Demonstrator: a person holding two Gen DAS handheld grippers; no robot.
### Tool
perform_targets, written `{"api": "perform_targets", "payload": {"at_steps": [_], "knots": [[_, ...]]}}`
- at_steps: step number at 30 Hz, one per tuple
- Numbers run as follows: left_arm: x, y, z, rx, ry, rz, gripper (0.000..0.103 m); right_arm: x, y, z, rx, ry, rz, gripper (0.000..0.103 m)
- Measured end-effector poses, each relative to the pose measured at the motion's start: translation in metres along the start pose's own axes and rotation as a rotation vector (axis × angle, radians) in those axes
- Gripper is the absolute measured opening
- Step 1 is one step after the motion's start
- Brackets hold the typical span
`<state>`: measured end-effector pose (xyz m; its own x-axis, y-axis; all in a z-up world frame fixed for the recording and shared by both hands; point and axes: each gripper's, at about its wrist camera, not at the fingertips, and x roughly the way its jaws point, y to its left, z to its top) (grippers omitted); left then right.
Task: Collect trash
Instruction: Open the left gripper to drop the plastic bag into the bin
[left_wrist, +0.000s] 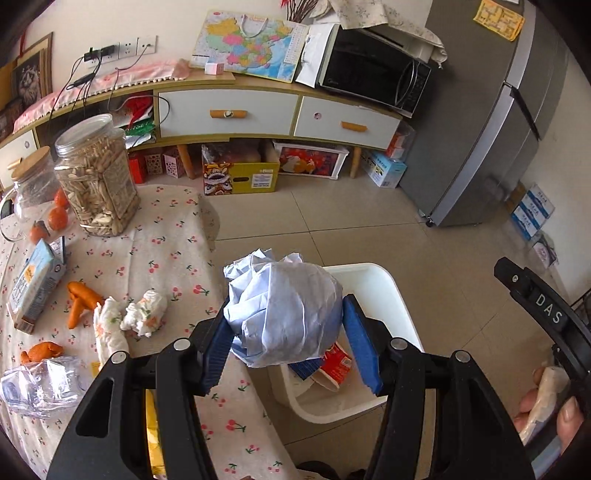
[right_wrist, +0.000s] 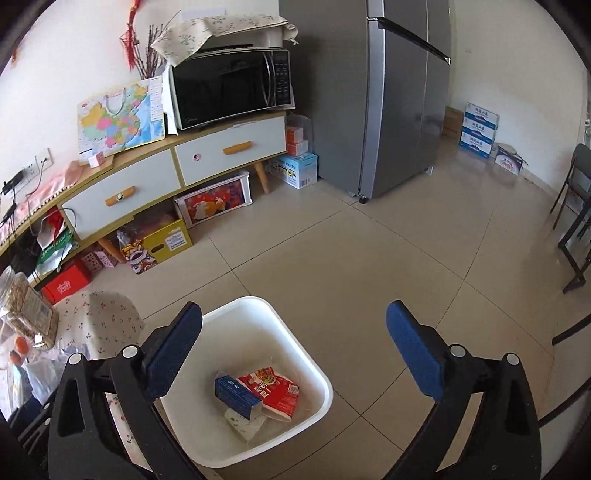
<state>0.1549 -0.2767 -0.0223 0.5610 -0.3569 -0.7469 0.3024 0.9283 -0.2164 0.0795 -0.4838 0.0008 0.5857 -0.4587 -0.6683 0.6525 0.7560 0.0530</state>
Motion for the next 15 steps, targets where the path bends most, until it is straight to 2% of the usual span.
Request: {"api": "perform_targets", "payload": {"at_steps": [12, 13, 15], "knots": [[0.047, -0.053, 0.017, -0.005, 0.073, -0.093, 0.060, 0.010, -0.041, 0.011, 0.098, -0.003, -0.067, 0.096], [0.049, -0.057, 0.018, 0.003, 0.082, -0.100, 0.062, 0.011, -0.044, 0.011, 0.102, -0.001, -0.069, 0.096], [0.048, -0.064, 0.017, 0.027, 0.082, -0.096, 0.078, 0.011, -0.048, 0.011, 0.114, -0.002, -0.074, 0.096]]}}
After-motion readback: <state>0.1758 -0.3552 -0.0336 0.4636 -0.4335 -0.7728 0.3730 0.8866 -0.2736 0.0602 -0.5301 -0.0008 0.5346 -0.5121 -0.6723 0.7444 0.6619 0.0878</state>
